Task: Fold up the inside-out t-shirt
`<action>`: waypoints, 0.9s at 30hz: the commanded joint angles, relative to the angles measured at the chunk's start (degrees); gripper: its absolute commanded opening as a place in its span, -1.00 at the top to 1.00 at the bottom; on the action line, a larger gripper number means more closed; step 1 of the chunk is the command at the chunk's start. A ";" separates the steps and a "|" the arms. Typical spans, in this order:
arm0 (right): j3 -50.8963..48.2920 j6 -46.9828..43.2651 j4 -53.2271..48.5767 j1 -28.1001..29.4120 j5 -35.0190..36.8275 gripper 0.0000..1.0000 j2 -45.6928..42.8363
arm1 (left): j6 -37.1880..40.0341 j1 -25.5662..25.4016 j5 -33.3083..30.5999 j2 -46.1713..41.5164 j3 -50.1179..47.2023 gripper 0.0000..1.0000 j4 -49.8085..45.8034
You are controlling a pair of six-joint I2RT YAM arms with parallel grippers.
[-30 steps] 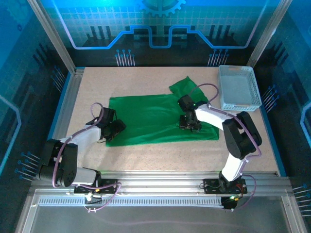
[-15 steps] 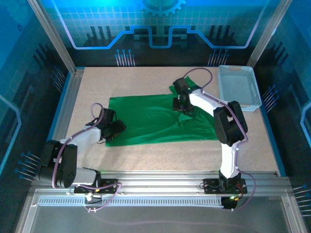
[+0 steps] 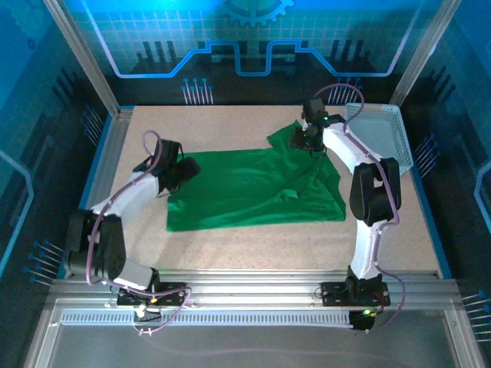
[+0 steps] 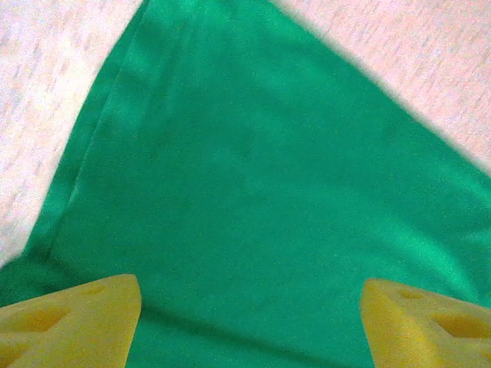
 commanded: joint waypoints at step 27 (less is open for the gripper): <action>44.37 -10.03 -7.60 -5.00 -2.41 -0.03 33.04 | 5.85 9.03 -1.91 34.30 35.04 -0.39 -8.03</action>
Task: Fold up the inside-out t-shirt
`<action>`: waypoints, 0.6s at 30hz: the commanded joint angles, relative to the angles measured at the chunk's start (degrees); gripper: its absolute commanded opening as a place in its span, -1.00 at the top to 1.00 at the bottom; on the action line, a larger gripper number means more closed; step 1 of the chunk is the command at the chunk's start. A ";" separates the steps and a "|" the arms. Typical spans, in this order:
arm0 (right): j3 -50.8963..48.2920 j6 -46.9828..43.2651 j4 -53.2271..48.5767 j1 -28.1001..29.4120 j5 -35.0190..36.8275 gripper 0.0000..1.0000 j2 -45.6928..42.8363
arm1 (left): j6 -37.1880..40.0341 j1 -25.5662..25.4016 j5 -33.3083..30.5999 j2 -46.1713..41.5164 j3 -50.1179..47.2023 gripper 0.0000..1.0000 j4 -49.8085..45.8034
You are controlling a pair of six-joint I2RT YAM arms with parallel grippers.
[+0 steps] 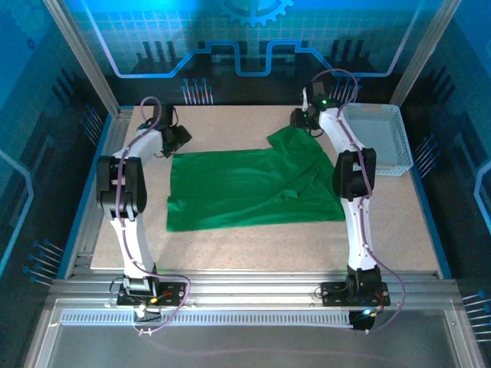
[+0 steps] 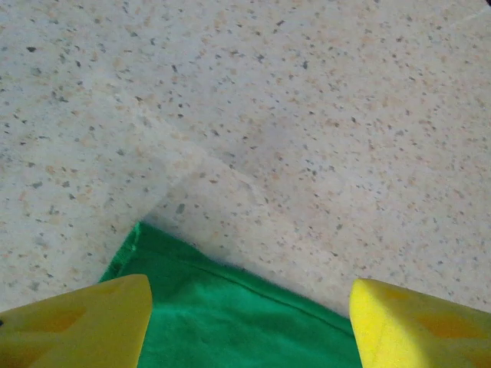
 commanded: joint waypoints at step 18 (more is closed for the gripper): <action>17.97 -5.29 0.07 -1.20 -1.57 0.22 16.03 | 1.80 1.64 -0.14 5.22 4.04 -0.39 -5.14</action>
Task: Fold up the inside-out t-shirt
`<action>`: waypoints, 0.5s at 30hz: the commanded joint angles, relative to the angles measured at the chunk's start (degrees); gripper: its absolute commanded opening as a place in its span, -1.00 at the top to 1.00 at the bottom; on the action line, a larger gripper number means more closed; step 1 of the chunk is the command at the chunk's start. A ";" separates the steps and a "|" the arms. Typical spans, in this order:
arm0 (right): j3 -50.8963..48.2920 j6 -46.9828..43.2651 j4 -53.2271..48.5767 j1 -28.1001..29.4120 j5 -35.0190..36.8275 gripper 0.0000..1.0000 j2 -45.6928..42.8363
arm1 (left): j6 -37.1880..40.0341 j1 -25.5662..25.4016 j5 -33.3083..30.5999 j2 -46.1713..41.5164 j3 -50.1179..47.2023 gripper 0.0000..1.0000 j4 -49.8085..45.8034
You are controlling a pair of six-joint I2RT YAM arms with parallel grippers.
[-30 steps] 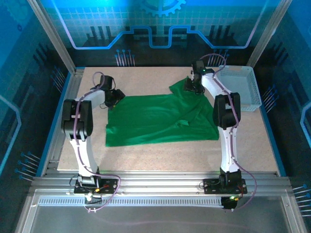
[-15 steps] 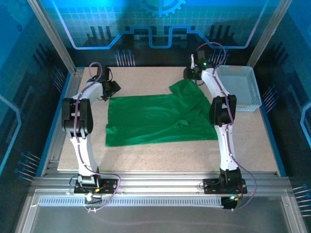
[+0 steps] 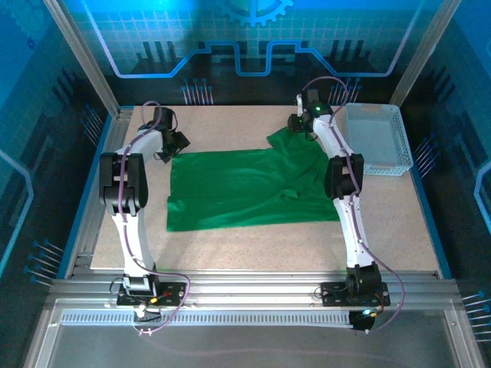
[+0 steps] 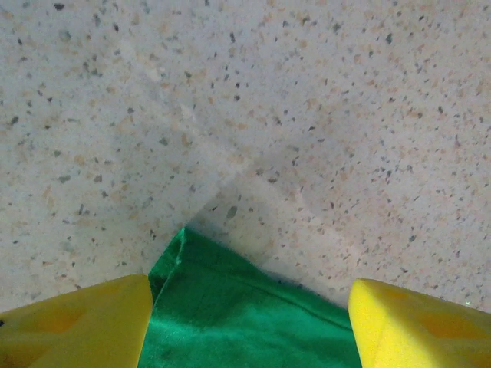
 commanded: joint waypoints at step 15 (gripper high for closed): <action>1.95 0.94 -0.29 -1.86 -2.09 0.86 -0.35 | 2.52 1.08 -0.10 7.78 9.67 -0.18 -8.30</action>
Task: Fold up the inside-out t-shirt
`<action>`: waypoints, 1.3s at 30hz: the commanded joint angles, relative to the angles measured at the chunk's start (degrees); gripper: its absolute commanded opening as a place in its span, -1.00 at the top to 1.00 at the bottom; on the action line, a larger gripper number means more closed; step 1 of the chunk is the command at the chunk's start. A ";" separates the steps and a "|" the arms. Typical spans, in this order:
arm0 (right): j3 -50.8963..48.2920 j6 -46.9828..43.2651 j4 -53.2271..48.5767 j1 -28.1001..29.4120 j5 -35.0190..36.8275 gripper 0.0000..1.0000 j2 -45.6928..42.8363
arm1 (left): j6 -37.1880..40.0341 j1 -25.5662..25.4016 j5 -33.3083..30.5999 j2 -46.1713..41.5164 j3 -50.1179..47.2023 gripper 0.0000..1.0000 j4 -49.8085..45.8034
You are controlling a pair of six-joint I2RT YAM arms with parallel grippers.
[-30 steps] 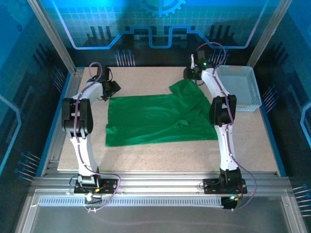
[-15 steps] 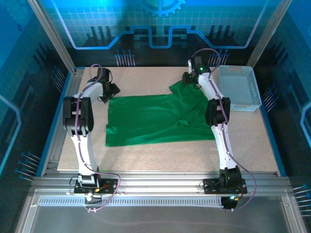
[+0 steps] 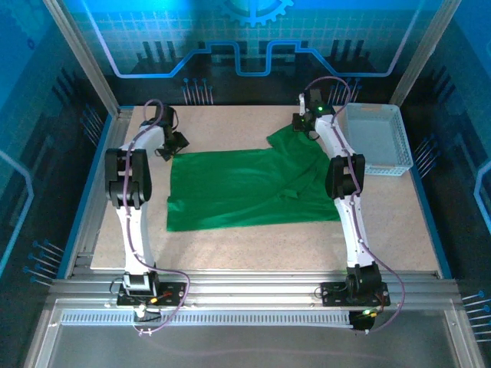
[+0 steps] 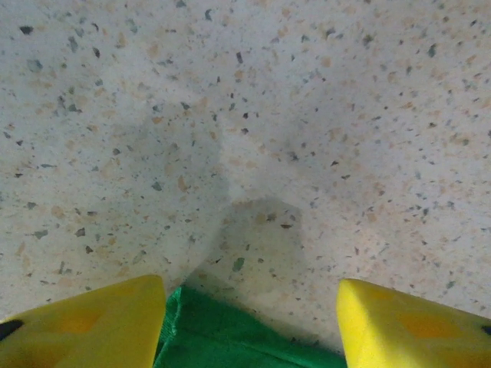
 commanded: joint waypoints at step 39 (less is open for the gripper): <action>-8.10 1.11 -1.12 -3.23 -5.01 1.00 -18.00 | 1.67 2.11 -1.20 -18.96 -18.94 1.00 14.04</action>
